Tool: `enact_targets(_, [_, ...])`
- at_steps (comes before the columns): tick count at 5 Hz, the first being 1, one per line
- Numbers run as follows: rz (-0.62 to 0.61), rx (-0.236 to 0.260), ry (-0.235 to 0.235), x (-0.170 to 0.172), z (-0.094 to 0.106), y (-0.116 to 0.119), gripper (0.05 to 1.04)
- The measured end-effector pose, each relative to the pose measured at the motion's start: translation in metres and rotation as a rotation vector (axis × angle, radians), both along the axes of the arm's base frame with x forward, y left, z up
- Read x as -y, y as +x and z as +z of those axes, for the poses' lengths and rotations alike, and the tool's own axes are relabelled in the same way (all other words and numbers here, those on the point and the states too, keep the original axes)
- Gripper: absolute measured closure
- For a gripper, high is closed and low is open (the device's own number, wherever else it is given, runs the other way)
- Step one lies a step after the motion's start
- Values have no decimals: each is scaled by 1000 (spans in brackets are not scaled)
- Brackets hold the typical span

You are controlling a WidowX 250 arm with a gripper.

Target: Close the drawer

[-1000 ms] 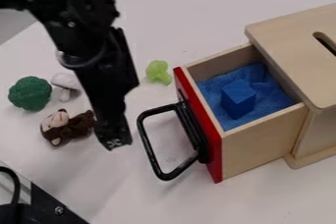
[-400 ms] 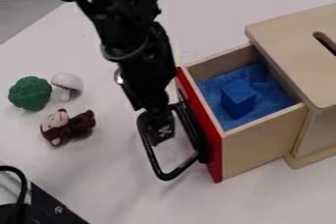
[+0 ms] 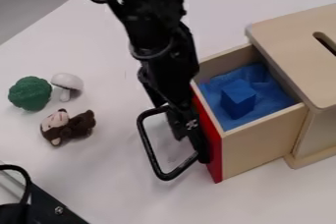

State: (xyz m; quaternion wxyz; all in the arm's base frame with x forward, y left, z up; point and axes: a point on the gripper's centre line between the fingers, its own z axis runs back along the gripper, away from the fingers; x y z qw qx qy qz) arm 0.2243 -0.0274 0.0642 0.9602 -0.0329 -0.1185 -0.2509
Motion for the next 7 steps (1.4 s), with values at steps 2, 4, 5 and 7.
enact_targets(2, [4, -18, -45, 9, -6, 1, 85])
enact_targets(4, [-14, 52, -98, 27, 16, 19, 85])
enact_targets(5, [-27, 63, -104, 32, 20, 21, 85])
enact_targets(7, [-43, 98, -111, 57, 21, 39, 85])
